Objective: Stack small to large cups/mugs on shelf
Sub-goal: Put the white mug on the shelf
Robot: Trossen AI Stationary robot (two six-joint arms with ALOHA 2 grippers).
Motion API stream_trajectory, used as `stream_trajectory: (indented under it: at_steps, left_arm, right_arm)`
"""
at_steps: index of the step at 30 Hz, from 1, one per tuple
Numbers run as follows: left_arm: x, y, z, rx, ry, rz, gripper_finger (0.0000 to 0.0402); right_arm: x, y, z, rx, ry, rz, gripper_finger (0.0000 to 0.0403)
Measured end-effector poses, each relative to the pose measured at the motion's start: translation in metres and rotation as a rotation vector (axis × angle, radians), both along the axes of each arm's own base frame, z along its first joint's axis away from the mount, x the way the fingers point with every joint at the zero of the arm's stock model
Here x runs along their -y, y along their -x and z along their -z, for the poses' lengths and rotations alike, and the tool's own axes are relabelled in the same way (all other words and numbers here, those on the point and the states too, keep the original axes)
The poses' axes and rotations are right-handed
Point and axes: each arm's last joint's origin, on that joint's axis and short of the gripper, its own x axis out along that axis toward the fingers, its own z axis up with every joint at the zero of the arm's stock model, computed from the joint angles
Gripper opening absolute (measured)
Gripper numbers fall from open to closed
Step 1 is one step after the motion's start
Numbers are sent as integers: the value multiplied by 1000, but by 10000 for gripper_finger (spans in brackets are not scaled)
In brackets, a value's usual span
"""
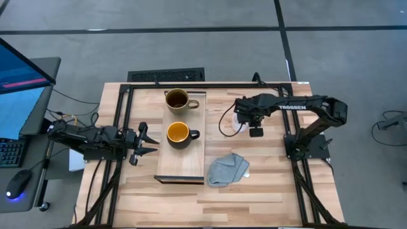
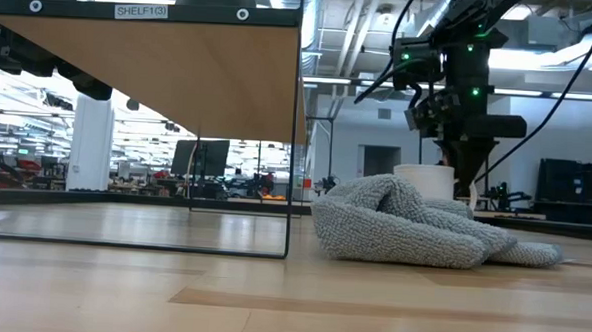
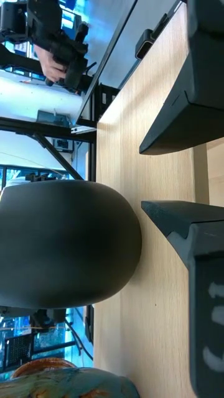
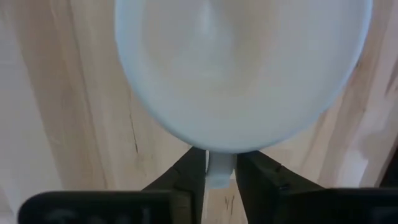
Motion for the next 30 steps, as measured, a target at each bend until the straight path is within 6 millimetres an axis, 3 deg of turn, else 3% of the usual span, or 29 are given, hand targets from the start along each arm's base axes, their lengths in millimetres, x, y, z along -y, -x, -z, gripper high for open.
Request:
stream_trajectory:
  at_steps: [8, 24, 30]
  left_arm:
    - [0, 0, 0, 0, 0, 0, 119]
    - [0, 0, 0, 4, -29, -2, 119]
    - [0, 0, 0, 5, -30, -3, 119]
  right_arm:
    - [0, 0, 0, -5, 0, 3, 65]
    - [-1, 3, 0, -29, 3, 30, 63]
    - [0, 0, -15, -28, 6, 63, 62]
